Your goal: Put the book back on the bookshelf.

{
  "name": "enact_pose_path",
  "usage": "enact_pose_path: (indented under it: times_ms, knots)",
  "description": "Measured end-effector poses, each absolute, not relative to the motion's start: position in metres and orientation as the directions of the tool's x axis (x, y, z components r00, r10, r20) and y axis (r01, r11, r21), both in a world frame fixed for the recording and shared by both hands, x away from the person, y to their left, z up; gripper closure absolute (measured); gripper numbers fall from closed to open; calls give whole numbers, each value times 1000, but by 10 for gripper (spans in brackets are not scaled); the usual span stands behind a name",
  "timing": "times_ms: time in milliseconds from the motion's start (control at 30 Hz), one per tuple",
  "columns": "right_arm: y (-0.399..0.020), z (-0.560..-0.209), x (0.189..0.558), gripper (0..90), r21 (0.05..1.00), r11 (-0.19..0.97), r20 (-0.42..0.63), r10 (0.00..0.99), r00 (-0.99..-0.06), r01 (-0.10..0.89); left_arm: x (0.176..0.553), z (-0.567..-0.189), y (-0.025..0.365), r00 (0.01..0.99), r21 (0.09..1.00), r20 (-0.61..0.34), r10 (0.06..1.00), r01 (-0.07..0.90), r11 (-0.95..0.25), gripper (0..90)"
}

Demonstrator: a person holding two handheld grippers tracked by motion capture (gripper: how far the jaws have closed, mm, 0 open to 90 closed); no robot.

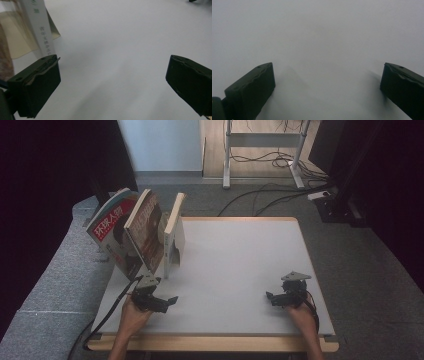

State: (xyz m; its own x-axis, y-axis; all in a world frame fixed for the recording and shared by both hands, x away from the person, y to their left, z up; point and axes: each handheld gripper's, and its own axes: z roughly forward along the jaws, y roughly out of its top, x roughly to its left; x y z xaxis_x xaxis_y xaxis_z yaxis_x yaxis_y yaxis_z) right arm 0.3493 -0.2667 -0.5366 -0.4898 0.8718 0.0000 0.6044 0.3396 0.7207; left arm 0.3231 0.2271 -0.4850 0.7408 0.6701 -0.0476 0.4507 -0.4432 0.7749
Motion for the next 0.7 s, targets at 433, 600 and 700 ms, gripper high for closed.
enact_pose_path:
  times_ms: [433,600,700]
  knots:
    - [-267,-537,349,0,721,339,0,872,-489,604,327,-512,215,754,743,-51,655,467,-480,0]
    - [-267,-537,349,0,721,339,1,872,-489,604,328,-521,209,760,726,-45,648,471,-501,0]
    - [-267,-537,349,0,721,338,1,872,-489,604,330,-526,206,762,706,-39,647,478,-522,0]
